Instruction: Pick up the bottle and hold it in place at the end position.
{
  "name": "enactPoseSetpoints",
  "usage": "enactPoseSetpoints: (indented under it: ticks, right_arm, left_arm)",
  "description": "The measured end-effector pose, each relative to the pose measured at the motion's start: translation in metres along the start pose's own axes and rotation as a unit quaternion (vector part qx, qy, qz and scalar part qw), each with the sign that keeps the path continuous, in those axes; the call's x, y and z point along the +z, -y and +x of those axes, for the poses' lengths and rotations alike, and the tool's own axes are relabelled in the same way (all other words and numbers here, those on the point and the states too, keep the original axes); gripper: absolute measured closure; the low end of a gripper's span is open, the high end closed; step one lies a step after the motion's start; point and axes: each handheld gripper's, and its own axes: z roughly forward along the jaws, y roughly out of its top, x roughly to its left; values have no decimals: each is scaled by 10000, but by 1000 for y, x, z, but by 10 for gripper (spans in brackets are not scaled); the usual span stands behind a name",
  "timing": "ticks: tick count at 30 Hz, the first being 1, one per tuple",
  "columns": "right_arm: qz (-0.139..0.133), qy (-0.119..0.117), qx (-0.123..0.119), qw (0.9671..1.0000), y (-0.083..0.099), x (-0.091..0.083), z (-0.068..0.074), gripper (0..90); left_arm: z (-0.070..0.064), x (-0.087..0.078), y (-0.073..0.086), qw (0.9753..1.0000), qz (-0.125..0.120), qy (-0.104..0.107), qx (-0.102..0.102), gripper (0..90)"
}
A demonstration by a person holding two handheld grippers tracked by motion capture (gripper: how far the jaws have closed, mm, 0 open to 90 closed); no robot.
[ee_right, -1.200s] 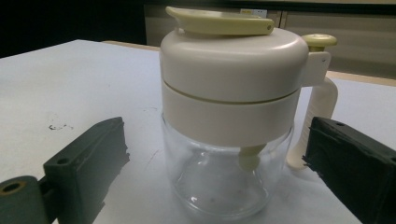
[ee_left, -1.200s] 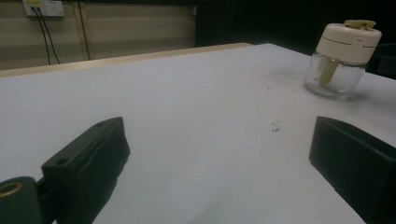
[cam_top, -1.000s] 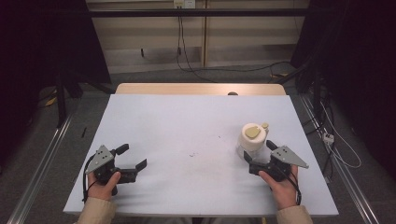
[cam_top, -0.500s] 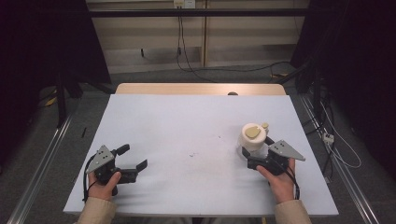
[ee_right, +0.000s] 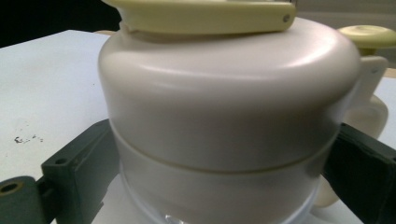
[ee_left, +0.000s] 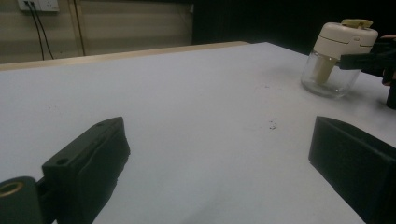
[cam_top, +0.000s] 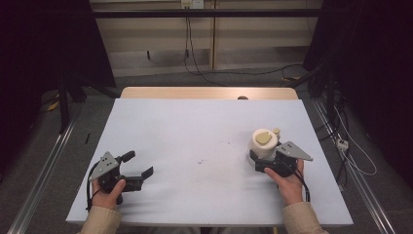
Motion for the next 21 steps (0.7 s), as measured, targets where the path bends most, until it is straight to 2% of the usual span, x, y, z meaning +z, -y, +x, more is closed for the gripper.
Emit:
enactPoseSetpoints:
  ticks: [10,21]
  right_arm:
    - [23,-65,60,10000,-2,11,-1,32]
    - [-46,30,157,9999,-4,13,1,48]
  left_arm:
    - [0,1,1,10000,13,23,-22,41]
    - [1,1,0,10000,13,12,-55,43]
